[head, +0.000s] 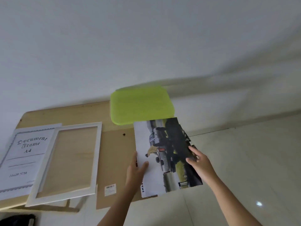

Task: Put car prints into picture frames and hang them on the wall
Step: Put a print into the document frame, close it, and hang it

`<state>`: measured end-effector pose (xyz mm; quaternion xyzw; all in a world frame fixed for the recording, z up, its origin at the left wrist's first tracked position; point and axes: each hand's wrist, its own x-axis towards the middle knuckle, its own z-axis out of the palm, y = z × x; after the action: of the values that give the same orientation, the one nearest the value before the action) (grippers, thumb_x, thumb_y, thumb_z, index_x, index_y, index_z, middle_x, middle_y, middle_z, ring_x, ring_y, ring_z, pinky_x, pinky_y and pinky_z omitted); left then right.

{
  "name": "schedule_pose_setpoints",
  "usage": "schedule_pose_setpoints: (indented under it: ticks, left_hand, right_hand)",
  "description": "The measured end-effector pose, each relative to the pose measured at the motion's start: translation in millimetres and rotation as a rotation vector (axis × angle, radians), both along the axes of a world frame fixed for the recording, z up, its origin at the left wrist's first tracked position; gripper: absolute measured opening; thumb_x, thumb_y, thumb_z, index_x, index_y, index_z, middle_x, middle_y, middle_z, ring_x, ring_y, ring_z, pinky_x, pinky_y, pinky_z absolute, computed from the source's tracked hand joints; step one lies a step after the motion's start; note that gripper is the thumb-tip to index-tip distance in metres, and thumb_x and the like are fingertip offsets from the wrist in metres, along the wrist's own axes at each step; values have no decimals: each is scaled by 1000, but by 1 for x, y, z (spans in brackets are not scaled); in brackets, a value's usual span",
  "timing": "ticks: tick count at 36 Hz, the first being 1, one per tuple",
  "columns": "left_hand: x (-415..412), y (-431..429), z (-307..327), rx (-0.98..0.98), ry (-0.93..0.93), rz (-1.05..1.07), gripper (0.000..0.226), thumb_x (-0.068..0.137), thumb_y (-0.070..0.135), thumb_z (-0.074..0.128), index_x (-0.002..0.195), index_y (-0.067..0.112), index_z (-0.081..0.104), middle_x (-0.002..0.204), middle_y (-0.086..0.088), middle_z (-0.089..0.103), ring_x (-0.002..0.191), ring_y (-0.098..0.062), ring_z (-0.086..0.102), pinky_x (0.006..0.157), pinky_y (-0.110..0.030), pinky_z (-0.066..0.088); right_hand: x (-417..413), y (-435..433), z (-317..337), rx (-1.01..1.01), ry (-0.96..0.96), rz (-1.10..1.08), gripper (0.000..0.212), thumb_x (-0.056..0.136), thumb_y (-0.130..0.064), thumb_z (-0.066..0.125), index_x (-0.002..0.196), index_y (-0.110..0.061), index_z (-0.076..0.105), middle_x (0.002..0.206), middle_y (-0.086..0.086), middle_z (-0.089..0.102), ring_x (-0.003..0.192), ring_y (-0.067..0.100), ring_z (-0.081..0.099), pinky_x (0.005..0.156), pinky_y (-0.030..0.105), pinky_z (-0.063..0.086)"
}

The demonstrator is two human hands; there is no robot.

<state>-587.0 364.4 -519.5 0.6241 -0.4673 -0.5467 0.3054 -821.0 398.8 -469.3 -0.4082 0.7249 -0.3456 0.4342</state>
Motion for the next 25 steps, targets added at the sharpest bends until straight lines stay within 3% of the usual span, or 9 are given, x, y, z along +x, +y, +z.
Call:
schedule_pose_setpoints:
  ticks: [2, 4, 8, 10, 12, 19, 22, 25]
  left_hand:
    - [-16, 0, -6, 20, -7, -16, 68, 87, 18, 63, 145, 17, 27, 140, -4, 46, 118, -20, 52, 95, -35, 48]
    - [-30, -3, -11, 32, -44, -37, 68, 88, 18, 62, 145, 17, 26, 137, -4, 47, 111, -18, 53, 86, -29, 48]
    - [-51, -11, -18, 46, -105, -68, 67, 88, 14, 62, 145, 16, 26, 121, 0, 53, 94, -14, 56, 75, -25, 49]
    - [-59, -15, -20, 36, -155, -84, 68, 87, 15, 63, 144, 13, 26, 132, -3, 48, 109, -19, 54, 89, -33, 50]
    - [-66, -18, -19, 0, -244, -121, 69, 87, 19, 63, 145, 9, 25, 144, -6, 35, 126, -22, 42, 105, -38, 39]
    - [-77, -24, -21, -160, -463, -209, 71, 88, 26, 61, 144, 4, 24, 141, -7, 23, 132, -19, 27, 104, -19, 23]
    - [-77, -25, -26, -222, -628, -299, 66, 91, 32, 54, 143, 4, 23, 149, -14, 13, 139, -28, 12, 111, -28, 17]
    - [-75, -26, -31, -265, -755, -400, 65, 96, 39, 42, 146, 7, 18, 156, -10, -4, 144, -26, -5, 118, -36, 7]
  right_hand:
    - [-15, 2, -9, 44, 31, -24, 53, 87, 1, 56, 137, -10, 43, 137, 6, 48, 122, 18, 48, 89, 21, 37]
    - [-27, 2, -16, 73, 79, -35, 51, 88, -1, 56, 136, -9, 43, 135, 7, 50, 116, 20, 51, 87, 22, 40]
    - [-44, -5, -27, 88, 216, -4, 46, 90, -4, 53, 135, -9, 44, 129, 8, 53, 119, 24, 51, 96, 28, 41]
    - [-49, -10, -33, 95, 286, 3, 45, 91, -7, 53, 135, -11, 45, 125, 12, 52, 114, 26, 53, 96, 30, 42]
    - [-54, -15, -38, 92, 329, -2, 44, 91, -9, 53, 134, -12, 45, 120, 13, 50, 109, 25, 54, 95, 30, 42]
    - [-55, -27, -48, 81, 405, 43, 47, 90, -14, 57, 134, -11, 42, 123, 12, 42, 107, 21, 50, 96, 28, 42]
    - [-53, -29, -56, 80, 438, 67, 50, 88, -17, 60, 134, -10, 43, 123, 10, 41, 111, 21, 48, 98, 28, 42]
    - [-49, -28, -63, 56, 500, 91, 49, 87, -19, 61, 133, -9, 45, 124, 8, 41, 115, 20, 44, 97, 25, 41]
